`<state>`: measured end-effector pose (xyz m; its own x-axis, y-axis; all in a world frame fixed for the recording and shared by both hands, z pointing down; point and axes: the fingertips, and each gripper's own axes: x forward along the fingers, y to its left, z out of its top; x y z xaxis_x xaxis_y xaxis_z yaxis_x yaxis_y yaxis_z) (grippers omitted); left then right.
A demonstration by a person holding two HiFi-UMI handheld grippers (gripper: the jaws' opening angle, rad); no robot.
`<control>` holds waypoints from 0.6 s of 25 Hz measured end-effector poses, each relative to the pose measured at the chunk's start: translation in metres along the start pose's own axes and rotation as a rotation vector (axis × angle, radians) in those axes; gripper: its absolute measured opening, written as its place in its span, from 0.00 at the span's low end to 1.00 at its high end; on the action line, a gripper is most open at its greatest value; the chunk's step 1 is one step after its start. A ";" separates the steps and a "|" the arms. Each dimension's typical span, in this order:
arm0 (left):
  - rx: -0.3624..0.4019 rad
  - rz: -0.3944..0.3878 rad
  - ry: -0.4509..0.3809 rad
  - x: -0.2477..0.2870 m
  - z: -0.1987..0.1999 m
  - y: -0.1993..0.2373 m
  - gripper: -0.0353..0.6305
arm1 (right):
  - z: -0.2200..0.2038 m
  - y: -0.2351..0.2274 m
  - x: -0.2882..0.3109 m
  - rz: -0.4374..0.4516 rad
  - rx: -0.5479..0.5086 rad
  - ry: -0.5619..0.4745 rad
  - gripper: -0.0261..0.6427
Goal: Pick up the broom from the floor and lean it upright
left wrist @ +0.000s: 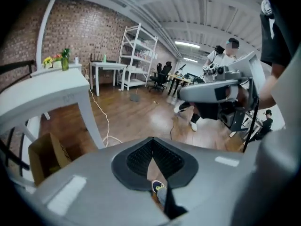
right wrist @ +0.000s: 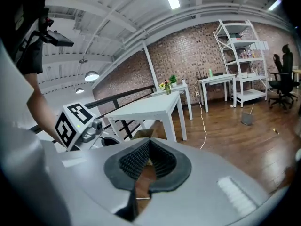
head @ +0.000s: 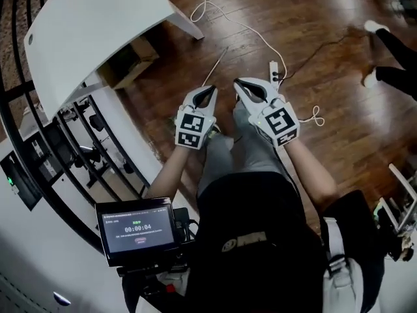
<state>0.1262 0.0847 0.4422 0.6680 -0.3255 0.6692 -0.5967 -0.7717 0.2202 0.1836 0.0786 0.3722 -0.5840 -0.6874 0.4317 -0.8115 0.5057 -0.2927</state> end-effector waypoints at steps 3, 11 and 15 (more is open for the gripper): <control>-0.013 -0.060 0.096 0.045 -0.032 0.009 0.27 | -0.017 -0.026 0.015 -0.010 0.015 0.028 0.05; 0.000 -0.014 0.301 0.149 -0.157 0.079 0.34 | -0.107 -0.064 0.075 -0.064 0.140 0.091 0.05; 0.011 0.012 0.381 0.217 -0.246 0.121 0.35 | -0.178 -0.090 0.121 -0.105 0.173 0.101 0.05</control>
<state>0.0898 0.0552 0.7887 0.4469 -0.1097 0.8878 -0.5973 -0.7754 0.2049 0.1894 0.0429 0.6030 -0.4982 -0.6718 0.5482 -0.8639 0.3309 -0.3797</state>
